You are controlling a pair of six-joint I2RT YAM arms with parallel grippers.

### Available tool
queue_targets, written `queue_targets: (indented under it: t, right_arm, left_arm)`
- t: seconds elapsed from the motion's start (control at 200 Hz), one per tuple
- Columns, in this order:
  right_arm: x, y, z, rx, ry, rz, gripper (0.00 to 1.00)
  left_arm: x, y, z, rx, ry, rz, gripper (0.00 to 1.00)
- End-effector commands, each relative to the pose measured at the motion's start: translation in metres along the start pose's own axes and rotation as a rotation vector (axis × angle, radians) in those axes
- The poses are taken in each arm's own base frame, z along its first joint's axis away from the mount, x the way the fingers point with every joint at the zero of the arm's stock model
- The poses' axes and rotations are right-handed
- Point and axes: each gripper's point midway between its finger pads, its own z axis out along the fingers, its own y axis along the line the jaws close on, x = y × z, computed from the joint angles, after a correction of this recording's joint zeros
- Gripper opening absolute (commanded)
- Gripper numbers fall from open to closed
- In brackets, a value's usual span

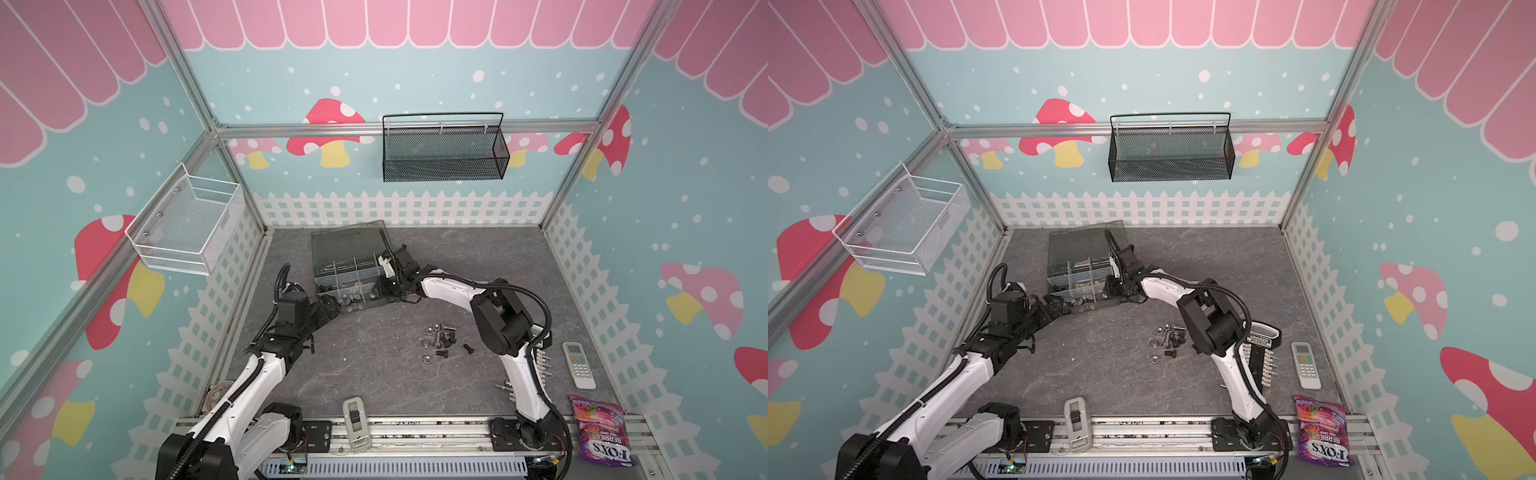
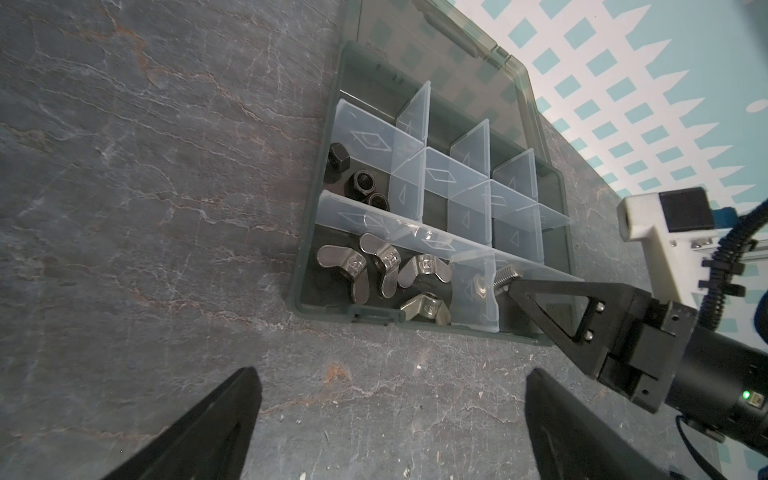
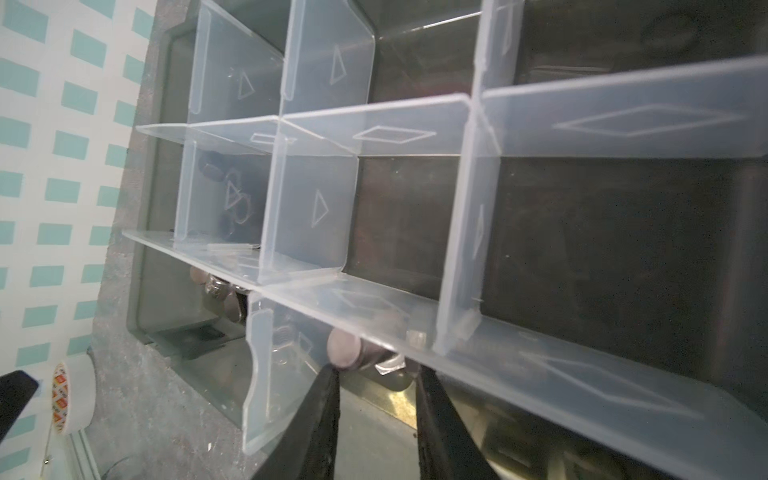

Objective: Sort the screws and nuts into containers
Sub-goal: 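Lower the silver bolt into the same compartment and open the right gripper, then move the right gripper back to the pile of bolts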

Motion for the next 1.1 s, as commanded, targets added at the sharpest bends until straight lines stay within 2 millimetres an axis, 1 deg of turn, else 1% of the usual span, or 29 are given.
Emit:
queue_targets:
  t: [0.0, 0.135, 0.31, 0.39, 0.53, 0.605, 0.695, 0.9, 1.011, 1.096]
  right_arm:
    - [-0.003, -0.005, -0.006, 0.061, -0.010, -0.017, 0.34]
    - [-0.008, -0.011, -0.011, 0.112, -0.029, -0.021, 0.34]
    - [-0.008, -0.029, -0.016, 0.222, -0.033, -0.012, 0.34]
    - [-0.009, -0.033, -0.019, 0.245, -0.037, -0.010, 0.34]
    - [-0.014, -0.033, -0.026, 0.263, -0.055, -0.019, 0.34]
    - [-0.018, -0.033, -0.030, 0.275, -0.069, -0.026, 0.41]
    - [-0.021, -0.032, -0.036, 0.289, -0.081, -0.034, 0.44]
    - [-0.029, -0.029, -0.047, 0.301, -0.107, -0.046, 0.43]
    - [-0.036, -0.022, -0.058, 0.290, -0.129, -0.060, 0.43]
    - [-0.041, -0.015, -0.070, 0.277, -0.150, -0.071, 0.43]
  left_arm:
    - [-0.009, -0.006, -0.004, 0.012, -0.016, -0.002, 1.00]
    - [-0.009, -0.005, -0.005, 0.012, -0.016, -0.003, 1.00]
    - [-0.009, -0.005, -0.005, 0.008, -0.017, -0.002, 1.00]
    - [-0.009, -0.005, -0.005, 0.007, -0.016, -0.003, 1.00]
    - [-0.009, -0.005, -0.005, 0.009, -0.014, -0.001, 1.00]
    - [-0.009, -0.005, -0.005, 0.010, -0.013, -0.001, 1.00]
    - [-0.008, -0.005, -0.005, 0.010, -0.013, -0.002, 1.00]
    - [-0.009, -0.005, -0.007, 0.013, -0.015, 0.000, 1.00]
    - [-0.009, -0.005, -0.007, 0.011, -0.017, 0.000, 1.00]
    - [-0.010, -0.005, -0.008, 0.010, -0.017, -0.001, 1.00]
